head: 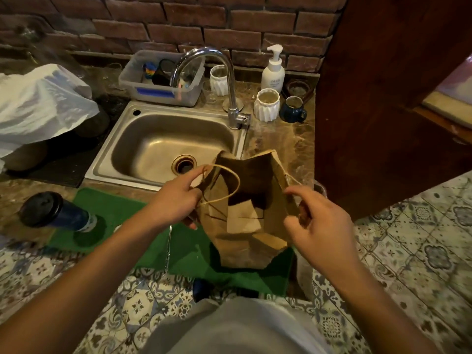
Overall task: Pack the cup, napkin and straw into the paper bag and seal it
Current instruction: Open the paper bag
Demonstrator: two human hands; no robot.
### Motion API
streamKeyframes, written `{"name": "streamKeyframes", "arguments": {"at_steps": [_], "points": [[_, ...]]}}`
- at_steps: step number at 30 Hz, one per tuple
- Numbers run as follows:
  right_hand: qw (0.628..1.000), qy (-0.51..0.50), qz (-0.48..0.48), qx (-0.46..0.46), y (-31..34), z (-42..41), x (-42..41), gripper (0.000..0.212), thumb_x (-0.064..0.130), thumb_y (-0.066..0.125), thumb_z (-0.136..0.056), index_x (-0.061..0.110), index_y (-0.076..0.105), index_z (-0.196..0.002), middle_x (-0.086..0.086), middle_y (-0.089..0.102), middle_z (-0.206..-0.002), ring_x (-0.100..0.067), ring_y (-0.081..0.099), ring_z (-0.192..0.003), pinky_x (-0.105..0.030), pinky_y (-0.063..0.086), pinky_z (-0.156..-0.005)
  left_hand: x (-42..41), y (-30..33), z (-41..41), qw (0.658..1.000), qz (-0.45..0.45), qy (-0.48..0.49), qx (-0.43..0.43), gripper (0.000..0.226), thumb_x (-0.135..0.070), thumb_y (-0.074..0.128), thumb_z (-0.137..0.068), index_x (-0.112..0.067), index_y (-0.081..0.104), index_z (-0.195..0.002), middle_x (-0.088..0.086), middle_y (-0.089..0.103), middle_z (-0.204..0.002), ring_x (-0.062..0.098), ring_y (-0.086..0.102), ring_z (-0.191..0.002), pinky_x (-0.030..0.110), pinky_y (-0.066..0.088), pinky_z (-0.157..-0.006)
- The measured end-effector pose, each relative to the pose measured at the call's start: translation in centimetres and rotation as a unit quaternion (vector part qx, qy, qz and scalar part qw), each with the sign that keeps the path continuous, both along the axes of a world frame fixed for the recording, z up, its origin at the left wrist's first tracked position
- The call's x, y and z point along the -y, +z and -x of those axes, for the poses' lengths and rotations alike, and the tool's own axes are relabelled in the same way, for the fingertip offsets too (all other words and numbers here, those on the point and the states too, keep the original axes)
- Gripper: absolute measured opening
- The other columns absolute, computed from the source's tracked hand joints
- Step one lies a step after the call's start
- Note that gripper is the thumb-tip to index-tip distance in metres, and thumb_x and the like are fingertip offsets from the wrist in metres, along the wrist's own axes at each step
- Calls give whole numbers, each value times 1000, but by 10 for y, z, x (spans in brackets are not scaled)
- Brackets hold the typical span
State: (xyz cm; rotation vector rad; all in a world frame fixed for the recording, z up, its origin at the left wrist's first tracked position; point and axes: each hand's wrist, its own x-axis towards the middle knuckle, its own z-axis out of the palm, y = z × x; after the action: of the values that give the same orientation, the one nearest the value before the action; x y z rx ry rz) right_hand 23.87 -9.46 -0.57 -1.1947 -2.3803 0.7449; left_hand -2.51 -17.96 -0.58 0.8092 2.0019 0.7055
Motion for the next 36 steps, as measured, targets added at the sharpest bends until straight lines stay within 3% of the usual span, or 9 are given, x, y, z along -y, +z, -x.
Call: {"name": "streamKeyframes", "arguments": {"at_steps": [4, 8, 14, 16, 20, 25, 29, 33, 36], "points": [[1000, 21, 3, 22, -14, -10, 33, 43, 26, 65, -83, 33, 61, -125, 21, 56, -85, -3, 51, -66, -26, 47, -53, 25, -12, -12, 1000, -16, -4, -5, 68, -4, 44, -99, -64, 47, -131, 11, 75, -94, 31, 75, -67, 42, 62, -53], [998, 32, 0, 46, -21, -8, 45, 41, 25, 67, -83, 29, 64, -124, 20, 48, -84, 0, 46, -70, -18, 38, -55, 38, -23, -19, 999, -16, -40, -32, 68, -7, 47, -99, -56, 36, -145, 9, 75, -100, 29, 75, -76, 48, 64, -64], [997, 28, -26, 62, -15, 4, 46, 30, 39, 62, -87, 28, 69, -115, 10, 54, -94, -13, 54, -91, -29, 49, -62, 44, -26, -28, 998, -30, -43, -30, 70, -17, 56, -98, -50, 24, -151, 1, 68, -114, 37, 74, -87, 54, 60, -84], [997, 26, -36, 59, -10, 9, 47, 32, 42, 59, -87, 28, 69, -114, 8, 53, -96, -13, 51, -94, -29, 45, -63, 49, -27, -30, 998, -36, -42, -17, 71, -18, 57, -99, -46, 23, -155, 2, 61, -122, 33, 73, -88, 45, 60, -82], [998, 13, -58, -22, 16, 34, 49, 32, 34, 67, -89, 23, 66, -118, 4, 56, -111, -14, 51, -104, -29, 45, -74, 64, -25, -29, 995, -97, 2, 29, 71, -16, 61, -99, -36, 25, -157, -14, 40, -149, 5, 59, -112, 8, 50, -69], [994, 78, -43, -69, 41, 97, 78, 34, 33, 63, -89, 19, 64, -120, 3, 56, -124, -11, 47, -115, -29, 44, -85, 111, -31, 1, 983, -160, 86, 21, 58, -26, 63, -99, -39, 38, -150, -15, 48, -150, 3, 61, -118, 35, 52, -99], [990, 137, -6, -29, 32, 150, 113, 42, 39, 59, -91, 23, 59, -129, 3, 52, -136, -13, 47, -125, -32, 46, -93, 158, -54, 41, 975, -130, 178, 0, 45, -31, 61, -96, -46, 51, -138, -17, 56, -141, 7, 64, -116, 36, 54, -96], [982, 183, 34, 43, 4, 205, 148, 50, 42, 59, -92, 22, 53, -138, -1, 46, -148, -22, 47, -132, -40, 49, -100, 205, -84, 93, 975, -85, 205, -33, 47, -17, 60, -100, -27, 49, -145, -4, 57, -143, -8, 62, -101, 19, 54, -80], [977, 180, 68, 95, -23, 242, 169, 58, 45, 58, -93, 22, 47, -144, -2, 40, -155, -24, 43, -138, -43, 46, -107, 233, -99, 130, 975, -49, 213, -38, 53, -20, 63, -99, -25, 46, -149, -1, 55, -146, 12, 61, -115, 33, 53, -91]]}}
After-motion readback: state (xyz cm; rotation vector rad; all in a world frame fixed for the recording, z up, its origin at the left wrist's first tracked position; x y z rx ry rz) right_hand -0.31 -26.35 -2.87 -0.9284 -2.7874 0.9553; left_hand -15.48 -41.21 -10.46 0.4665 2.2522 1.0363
